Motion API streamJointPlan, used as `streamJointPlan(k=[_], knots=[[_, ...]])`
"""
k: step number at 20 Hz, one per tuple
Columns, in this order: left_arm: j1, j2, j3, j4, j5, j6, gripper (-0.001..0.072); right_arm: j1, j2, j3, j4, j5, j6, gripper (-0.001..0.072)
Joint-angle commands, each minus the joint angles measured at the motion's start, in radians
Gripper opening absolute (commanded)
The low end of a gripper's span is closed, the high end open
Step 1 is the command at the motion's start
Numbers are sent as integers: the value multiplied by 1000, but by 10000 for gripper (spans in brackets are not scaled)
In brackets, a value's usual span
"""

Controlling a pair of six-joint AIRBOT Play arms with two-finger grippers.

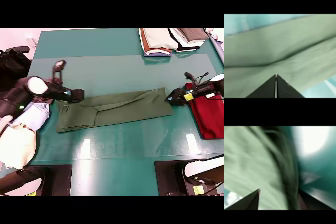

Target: Fold the shirts.

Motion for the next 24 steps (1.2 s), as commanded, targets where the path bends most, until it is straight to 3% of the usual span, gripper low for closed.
streamJointPlan(k=[1, 2, 3, 8, 12, 19, 24], knots=[[-125, -114, 17, -101, 121, -25, 30, 70, -33, -25, 58, -60, -40, 371], [-155, -159, 42, -106, 139, -25, 30, 96, -33, -14, 58, -65, -41, 134], [-177, -206, 76, -106, 136, -25, 30, 113, -31, 7, 59, -60, -41, 18], [-244, -401, 233, -116, 129, -24, 30, 173, 119, 199, 121, 51, -38, 18], [-249, -481, 285, -138, 144, -23, 30, 269, 264, 313, 188, 55, 46, 18], [-248, -486, 287, -131, 185, -23, 30, 481, 316, 438, 190, 31, 145, 18], [-144, -380, 360, -35, 29, 2, 30, 631, 315, 462, 191, -73, 167, 18]])
